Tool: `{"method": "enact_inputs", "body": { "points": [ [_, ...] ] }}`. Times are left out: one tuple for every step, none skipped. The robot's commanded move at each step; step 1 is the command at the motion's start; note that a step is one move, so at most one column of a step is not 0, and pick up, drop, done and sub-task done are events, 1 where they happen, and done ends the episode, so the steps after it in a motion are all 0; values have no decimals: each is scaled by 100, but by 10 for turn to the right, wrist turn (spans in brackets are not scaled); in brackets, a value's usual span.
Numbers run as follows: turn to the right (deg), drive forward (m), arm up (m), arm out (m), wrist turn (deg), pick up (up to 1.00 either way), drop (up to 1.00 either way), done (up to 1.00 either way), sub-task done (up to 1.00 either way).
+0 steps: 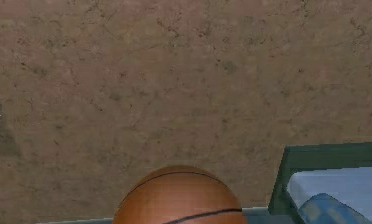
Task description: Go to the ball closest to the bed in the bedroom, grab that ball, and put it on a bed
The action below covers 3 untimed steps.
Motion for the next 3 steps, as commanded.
{"method": "enact_inputs", "body": {
  "points": [
    [450,0,0,0,0,0,0,0,0],
    [330,0,0,0,0,0,0,0,0],
    [0,40,0,0,0,0,0,0,0]
  ]
}}
